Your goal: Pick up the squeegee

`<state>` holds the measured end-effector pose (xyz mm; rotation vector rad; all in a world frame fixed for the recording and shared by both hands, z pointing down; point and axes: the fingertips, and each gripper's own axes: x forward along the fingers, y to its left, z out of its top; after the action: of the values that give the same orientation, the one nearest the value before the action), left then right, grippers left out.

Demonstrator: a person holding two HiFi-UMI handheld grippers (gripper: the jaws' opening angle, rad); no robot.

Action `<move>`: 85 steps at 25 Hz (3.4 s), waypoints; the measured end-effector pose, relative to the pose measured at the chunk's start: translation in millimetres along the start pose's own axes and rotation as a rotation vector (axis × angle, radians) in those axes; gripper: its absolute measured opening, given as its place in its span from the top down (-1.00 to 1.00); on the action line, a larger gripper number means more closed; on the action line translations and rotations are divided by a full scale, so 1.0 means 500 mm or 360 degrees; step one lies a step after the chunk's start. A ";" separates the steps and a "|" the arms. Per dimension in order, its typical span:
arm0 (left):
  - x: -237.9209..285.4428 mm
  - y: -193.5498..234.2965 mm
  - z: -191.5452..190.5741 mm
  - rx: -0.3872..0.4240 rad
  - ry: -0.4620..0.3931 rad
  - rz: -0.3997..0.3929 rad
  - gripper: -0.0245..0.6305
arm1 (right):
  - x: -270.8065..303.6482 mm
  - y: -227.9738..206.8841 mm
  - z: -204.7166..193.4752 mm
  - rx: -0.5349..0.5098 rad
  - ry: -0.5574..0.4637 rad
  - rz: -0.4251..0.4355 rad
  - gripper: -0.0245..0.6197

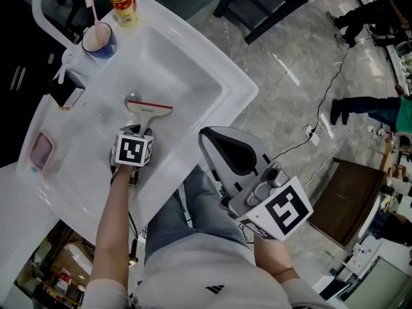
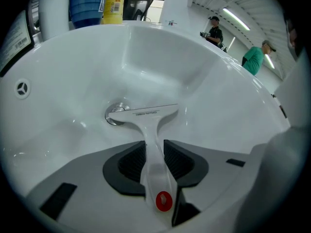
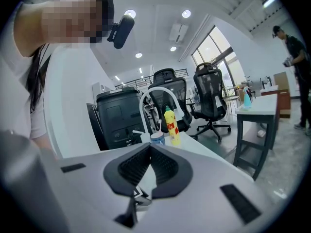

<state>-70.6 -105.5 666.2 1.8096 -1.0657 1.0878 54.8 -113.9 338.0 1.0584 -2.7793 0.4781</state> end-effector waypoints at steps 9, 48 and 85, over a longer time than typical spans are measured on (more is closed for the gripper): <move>-0.004 0.000 0.001 -0.0032 -0.0028 0.0017 0.56 | -0.005 -0.004 0.002 -0.0006 0.0001 0.0004 0.89; -0.251 -0.050 0.140 -0.0101 -0.0620 -0.0045 0.58 | 0.039 0.072 0.064 -0.0101 -0.0064 0.0197 0.90; -0.578 -0.039 0.141 -0.0326 -0.1286 0.0145 0.58 | 0.125 0.228 0.075 -0.0246 0.0013 0.0675 0.90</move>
<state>-116.3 -83.7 372.7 2.0808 -1.6555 0.2371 -68.2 -85.4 289.2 0.4316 -2.9749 0.2996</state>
